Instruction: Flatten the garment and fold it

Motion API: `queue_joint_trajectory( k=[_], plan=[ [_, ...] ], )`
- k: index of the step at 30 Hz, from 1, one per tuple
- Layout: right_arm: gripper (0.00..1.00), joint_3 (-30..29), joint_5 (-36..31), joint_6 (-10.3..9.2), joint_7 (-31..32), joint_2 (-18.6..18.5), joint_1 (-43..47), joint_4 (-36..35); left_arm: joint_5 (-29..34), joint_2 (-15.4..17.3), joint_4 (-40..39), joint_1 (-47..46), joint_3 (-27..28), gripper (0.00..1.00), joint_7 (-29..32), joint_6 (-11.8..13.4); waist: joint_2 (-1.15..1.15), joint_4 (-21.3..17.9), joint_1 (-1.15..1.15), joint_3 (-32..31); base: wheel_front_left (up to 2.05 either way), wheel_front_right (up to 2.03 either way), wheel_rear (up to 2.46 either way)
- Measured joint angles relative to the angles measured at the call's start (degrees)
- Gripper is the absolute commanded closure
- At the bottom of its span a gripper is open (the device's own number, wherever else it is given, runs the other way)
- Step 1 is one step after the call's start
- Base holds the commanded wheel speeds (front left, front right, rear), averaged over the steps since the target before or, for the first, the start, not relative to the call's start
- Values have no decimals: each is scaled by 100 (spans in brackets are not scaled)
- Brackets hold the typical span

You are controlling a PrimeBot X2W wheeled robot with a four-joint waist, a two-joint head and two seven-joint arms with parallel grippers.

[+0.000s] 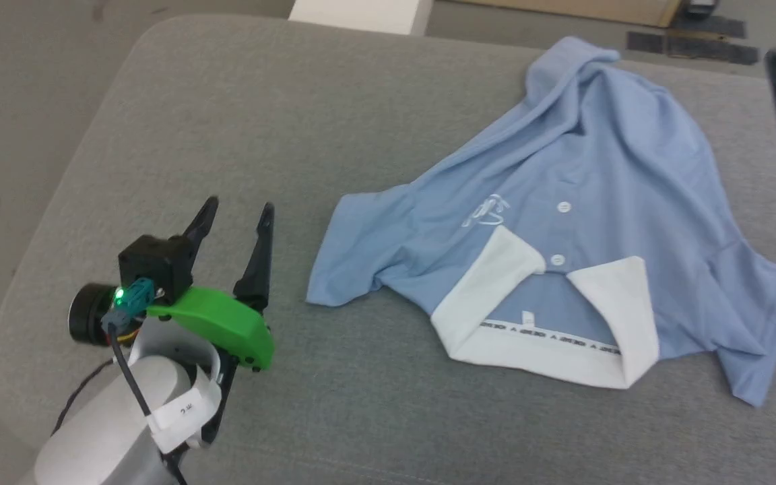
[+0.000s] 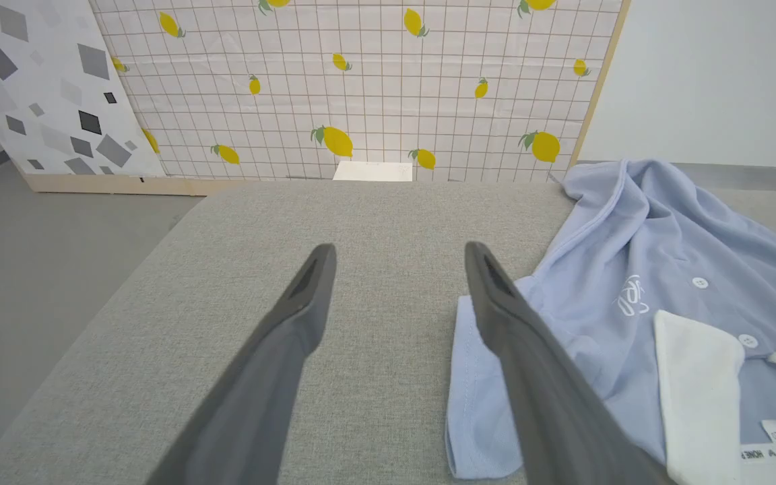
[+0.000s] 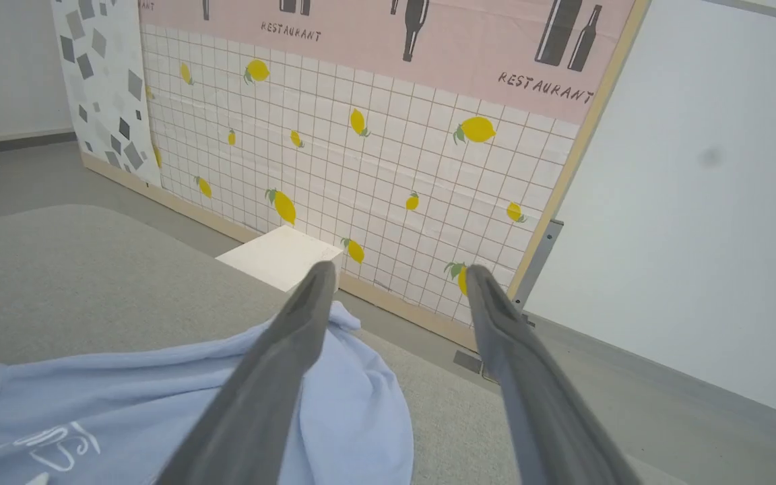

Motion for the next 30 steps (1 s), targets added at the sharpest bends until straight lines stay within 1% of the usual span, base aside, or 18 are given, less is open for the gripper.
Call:
queue_joint_trajectory(
  k=[4,7,8,10,12,16,17,20,23,26,30],
  plan=[
    [0,-660,-227,0,-41,255,936,-531,-172,68,5,237,18,0,21,41,0,-283,0,-170,0,0,0],
    [0,-1318,-489,0,-37,538,1672,-1017,-287,86,-4,369,29,0,71,33,0,-471,0,-263,0,0,0],
    [0,-1544,-665,0,-38,650,1923,-1254,-300,91,-12,395,12,0,98,21,0,-530,0,-290,0,0,0],
    [0,-2004,-954,0,10,964,2378,-1716,-313,93,-33,429,-2,0,101,22,0,-625,0,-333,0,0,0],
    [0,-2397,-1209,-1,250,1406,2895,-2236,-330,100,-52,480,11,0,116,45,0,-720,0,-370,0,0,0],
    [0,-2752,-1641,0,711,2195,3738,-3136,-432,196,-66,589,-31,0,312,136,0,-873,0,-381,0,0,0],
    [0,-2821,-1702,0,790,2335,3879,-3286,-432,237,-77,595,-56,0,383,144,0,-895,0,-371,0,0,0],
    [0,-3034,-1922,-1,1044,2724,4259,-3707,-427,404,-146,592,-179,0,730,155,0,-944,0,-292,0,0,0],
    [0,-3148,-2070,-1,1240,3026,4475,-4077,-442,621,-226,549,-296,0,1292,180,0,-999,0,-177,0,0,0],
    [0,-3185,-2187,-1,1374,3185,4608,-4337,-449,881,-313,387,-483,0,2006,170,0,-1053,0,-54,0,0,0],
    [0,-3222,-2306,-1,1433,3317,4699,-4518,-634,1076,-421,103,-521,0,2821,179,0,-1136,0,122,0,0,0]
  ],
)
